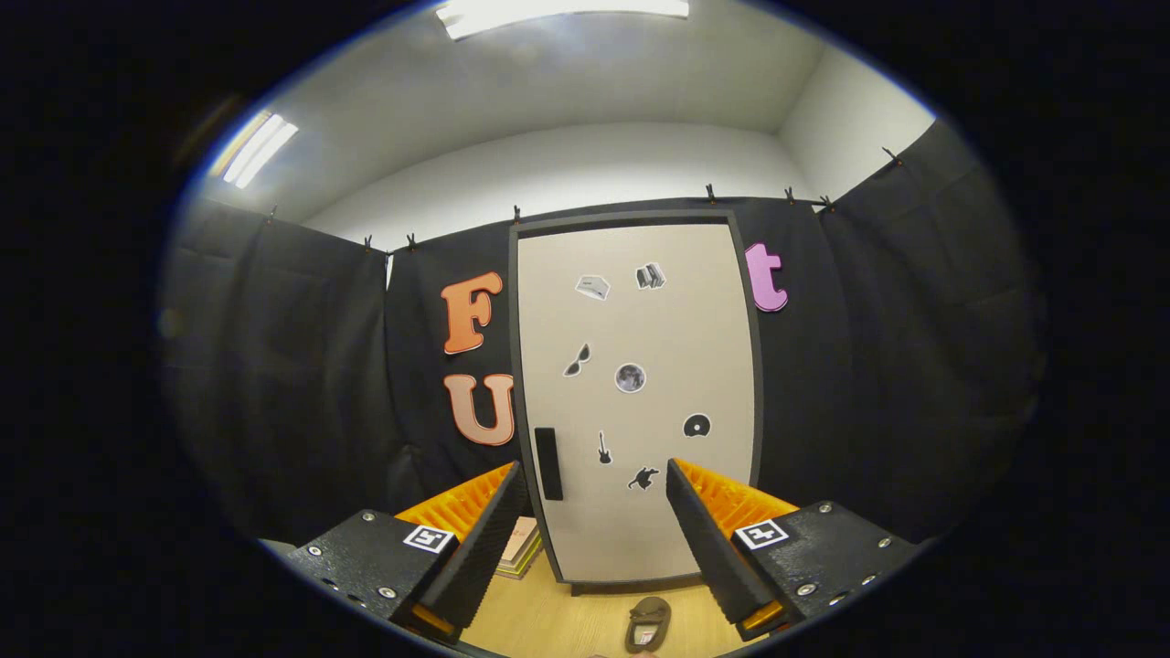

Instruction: Open the shoe cabinet door, grab the shoes and put them into the shoe cabinet, then close the shoe cabinet door.

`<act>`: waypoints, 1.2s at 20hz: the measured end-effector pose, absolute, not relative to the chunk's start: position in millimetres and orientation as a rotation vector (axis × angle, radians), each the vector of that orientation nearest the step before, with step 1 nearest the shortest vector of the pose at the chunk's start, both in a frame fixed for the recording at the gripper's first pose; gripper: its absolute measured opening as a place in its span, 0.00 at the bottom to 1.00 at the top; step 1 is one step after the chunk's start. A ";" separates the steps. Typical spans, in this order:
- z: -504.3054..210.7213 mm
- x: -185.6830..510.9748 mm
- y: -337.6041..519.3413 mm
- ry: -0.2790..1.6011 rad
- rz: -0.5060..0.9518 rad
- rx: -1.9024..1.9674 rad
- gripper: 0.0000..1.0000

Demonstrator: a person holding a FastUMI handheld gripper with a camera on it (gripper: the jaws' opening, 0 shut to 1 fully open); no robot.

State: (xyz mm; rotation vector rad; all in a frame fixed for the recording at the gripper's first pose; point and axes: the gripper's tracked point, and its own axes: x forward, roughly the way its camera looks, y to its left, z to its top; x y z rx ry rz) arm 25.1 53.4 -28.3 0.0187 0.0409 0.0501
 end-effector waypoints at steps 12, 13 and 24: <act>-67.0 94.2 103.6 0.058 0.034 -0.005 0.96; -71.0 105.0 105.9 0.055 0.032 -0.010 0.96; -125.8 219.5 125.1 0.085 0.046 -0.055 0.86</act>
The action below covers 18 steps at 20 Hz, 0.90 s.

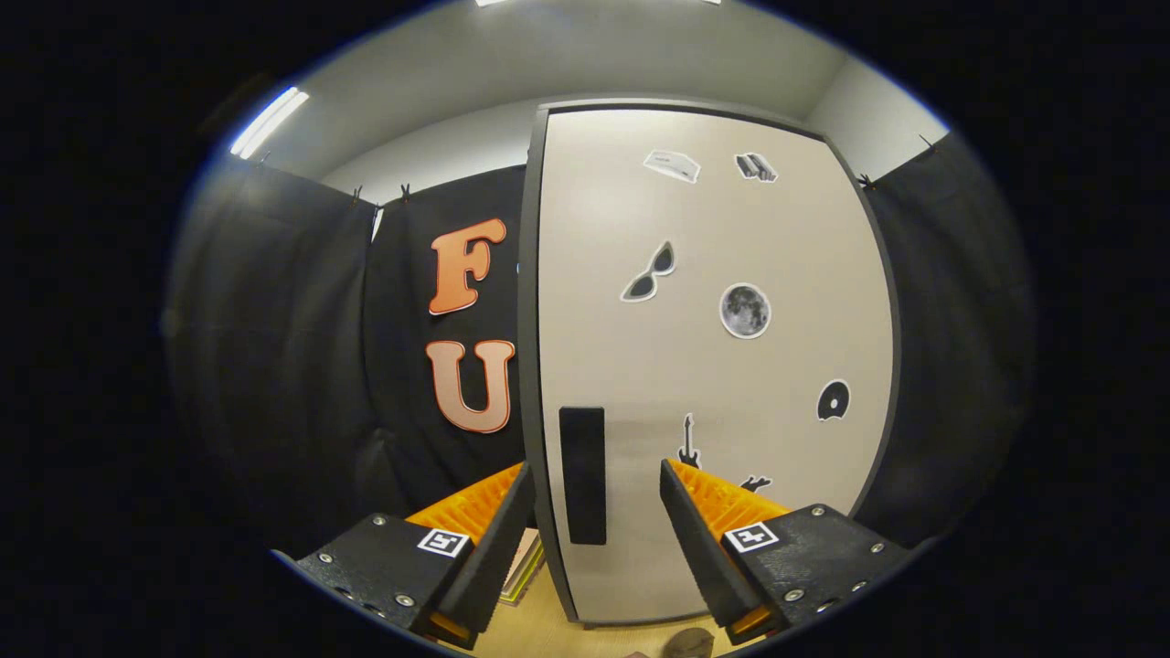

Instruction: Open the shoe cabinet door, grab the shoes and put them into the shoe cabinet, then close the shoe cabinet door.

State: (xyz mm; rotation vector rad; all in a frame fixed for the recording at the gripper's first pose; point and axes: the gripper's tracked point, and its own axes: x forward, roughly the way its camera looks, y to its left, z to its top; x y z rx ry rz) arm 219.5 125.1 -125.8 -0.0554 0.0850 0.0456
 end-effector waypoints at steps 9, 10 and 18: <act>-157.5 270.6 124.9 0.120 0.014 -0.075 0.72; -160.2 272.3 123.9 0.131 0.005 -0.080 0.69; -161.3 272.1 131.1 0.141 -0.029 -0.094 0.32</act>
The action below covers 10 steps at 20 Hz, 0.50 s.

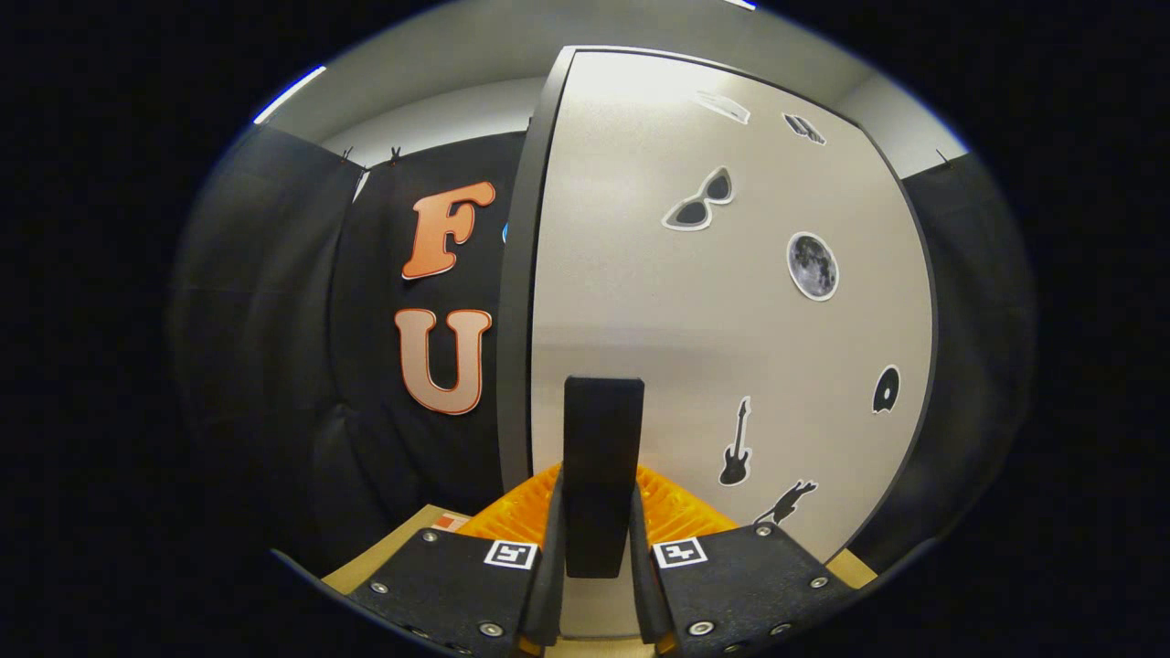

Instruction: Open the shoe cabinet door, grab the shoes and put them into the shoe cabinet, then close the shoe cabinet door.

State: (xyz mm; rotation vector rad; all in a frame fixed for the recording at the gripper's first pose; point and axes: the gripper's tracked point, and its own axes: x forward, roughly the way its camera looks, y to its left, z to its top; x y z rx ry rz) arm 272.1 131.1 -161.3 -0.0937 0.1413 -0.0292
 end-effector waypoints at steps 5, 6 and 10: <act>-161.8 266.7 130.3 0.178 -0.025 -0.081 0.25; -160.7 264.7 130.0 0.180 -0.023 -0.081 0.25; -157.7 247.3 125.3 0.183 -0.027 -0.067 0.24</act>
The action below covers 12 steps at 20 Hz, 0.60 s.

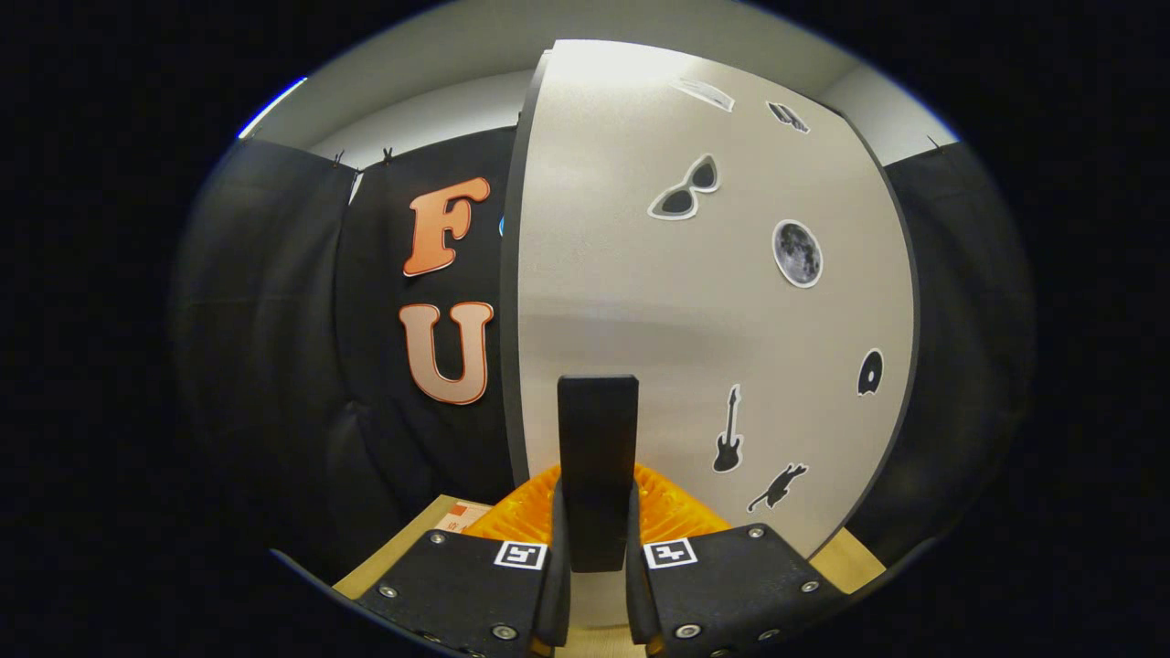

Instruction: Open the shoe cabinet door, grab the shoes and put them into the shoe cabinet, then close the shoe cabinet door.

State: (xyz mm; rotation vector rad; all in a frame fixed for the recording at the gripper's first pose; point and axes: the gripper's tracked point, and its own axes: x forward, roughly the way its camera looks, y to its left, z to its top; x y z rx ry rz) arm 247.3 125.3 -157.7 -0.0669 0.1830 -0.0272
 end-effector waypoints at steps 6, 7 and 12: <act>-153.0 218.5 110.3 0.174 -0.020 -0.069 0.24; -152.0 213.9 107.4 0.173 -0.020 -0.073 0.24; -149.8 197.2 94.9 0.177 -0.027 -0.071 0.24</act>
